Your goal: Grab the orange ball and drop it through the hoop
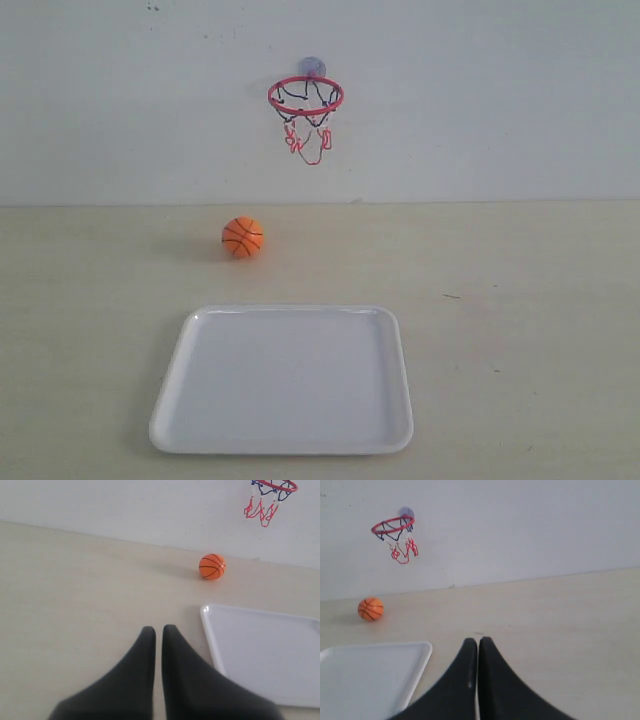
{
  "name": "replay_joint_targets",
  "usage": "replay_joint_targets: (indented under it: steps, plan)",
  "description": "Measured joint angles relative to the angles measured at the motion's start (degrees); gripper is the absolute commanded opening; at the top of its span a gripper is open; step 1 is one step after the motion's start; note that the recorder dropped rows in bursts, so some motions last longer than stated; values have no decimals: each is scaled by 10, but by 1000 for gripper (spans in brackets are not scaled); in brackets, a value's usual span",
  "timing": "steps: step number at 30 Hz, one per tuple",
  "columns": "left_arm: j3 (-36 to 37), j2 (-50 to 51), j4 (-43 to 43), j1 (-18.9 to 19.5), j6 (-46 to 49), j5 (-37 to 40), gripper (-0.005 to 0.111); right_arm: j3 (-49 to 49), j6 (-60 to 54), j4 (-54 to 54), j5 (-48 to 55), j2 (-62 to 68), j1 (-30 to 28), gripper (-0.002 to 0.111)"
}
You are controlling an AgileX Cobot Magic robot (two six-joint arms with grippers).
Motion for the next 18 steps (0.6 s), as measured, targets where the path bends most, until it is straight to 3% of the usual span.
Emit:
replay_joint_targets:
  steps: [12,18]
  plan:
    - [0,0,0,0,0,0,4,5,-3,-32,1,-2,0,0]
    - [0,0,0,0,0,0,4,8,98,-176,1,-2,0,0]
